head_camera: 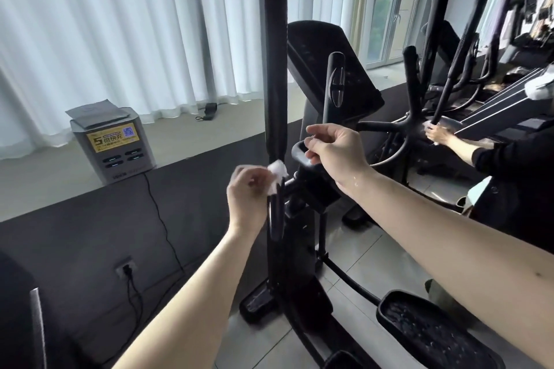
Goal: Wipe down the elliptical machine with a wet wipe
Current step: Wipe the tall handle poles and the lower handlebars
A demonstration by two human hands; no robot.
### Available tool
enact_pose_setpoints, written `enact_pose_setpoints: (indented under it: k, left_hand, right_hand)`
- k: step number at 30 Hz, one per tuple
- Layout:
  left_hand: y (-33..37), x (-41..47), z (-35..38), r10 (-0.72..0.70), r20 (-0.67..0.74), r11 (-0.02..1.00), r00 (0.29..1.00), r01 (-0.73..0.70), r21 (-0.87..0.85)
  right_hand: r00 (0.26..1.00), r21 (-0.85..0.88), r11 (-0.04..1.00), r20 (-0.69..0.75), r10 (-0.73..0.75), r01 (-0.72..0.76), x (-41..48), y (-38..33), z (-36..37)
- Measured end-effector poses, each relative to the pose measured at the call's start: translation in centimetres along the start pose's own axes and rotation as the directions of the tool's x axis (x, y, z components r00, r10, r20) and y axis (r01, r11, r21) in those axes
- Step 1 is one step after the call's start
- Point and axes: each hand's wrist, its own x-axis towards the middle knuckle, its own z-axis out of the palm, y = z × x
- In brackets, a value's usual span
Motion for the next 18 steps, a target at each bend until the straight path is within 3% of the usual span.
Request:
enact_pose_setpoints:
  k: [2,5,7,9,11,14,18]
  left_hand:
    - [1.6,1.9,-0.4,0.051,-0.078,0.998,0.996,-0.055,-0.044]
    - [3.5,4.0,-0.2,0.105,-0.076,0.982,0.992,-0.116,-0.147]
    - [3.2,3.8,0.3,0.106,-0.012,0.988,0.994,-0.107,-0.115]
    - [1.2,2.2,0.3,0.090,0.085,0.995,0.992,-0.093,0.022]
    - [-1.5,-0.1,-0.1,0.015,0.168,0.999,0.986,-0.023,0.049]
    - [-3.5,-3.2,-1.0,-0.149,0.181,0.989,0.972,0.149,0.013]
    - [-2.5,-5.4,-1.5,-0.221,0.251,0.966,0.942,0.248,-0.080]
  right_hand:
    - [1.000,-0.034,0.999,0.007,-0.010,0.010,0.0,0.2,0.1]
    - [1.000,-0.056,0.998,0.002,-0.017,0.017,0.0,0.5,0.3]
    - [1.000,-0.064,0.998,-0.005,-0.011,0.011,-0.2,0.9,0.5]
    - [1.000,-0.070,0.998,-0.011,0.005,-0.005,-0.6,1.6,0.5]
    - [0.999,-0.088,0.995,-0.014,0.038,-0.039,-1.2,2.9,0.5]
    - [0.993,-0.124,0.986,0.029,0.113,-0.109,-2.9,5.4,0.5]
    - [0.928,-0.148,0.957,0.246,0.279,-0.249,-6.4,8.3,0.6]
